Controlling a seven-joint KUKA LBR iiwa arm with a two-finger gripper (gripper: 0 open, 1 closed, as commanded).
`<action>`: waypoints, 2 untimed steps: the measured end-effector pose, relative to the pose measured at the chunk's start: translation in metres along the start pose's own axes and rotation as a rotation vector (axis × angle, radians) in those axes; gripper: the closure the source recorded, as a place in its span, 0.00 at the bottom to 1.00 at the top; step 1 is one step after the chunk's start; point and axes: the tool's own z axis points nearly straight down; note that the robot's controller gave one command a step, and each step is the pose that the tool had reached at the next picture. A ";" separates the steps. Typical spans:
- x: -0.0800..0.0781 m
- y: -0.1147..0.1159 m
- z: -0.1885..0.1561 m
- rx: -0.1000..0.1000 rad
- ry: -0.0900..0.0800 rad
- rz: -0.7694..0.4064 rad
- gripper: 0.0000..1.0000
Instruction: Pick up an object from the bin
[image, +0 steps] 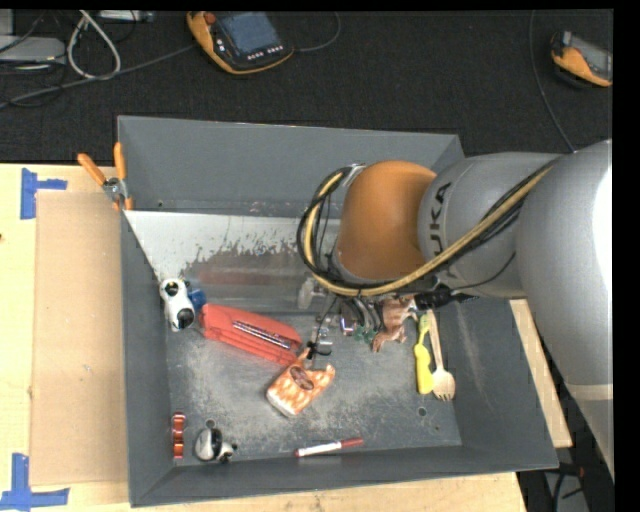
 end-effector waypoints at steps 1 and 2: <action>0.055 -0.017 0.016 0.000 0.004 0.234 1.00; 0.055 -0.017 0.016 0.000 0.004 0.235 1.00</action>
Offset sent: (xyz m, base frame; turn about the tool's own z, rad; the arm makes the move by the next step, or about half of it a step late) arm 0.0000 0.0000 0.0000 0.0000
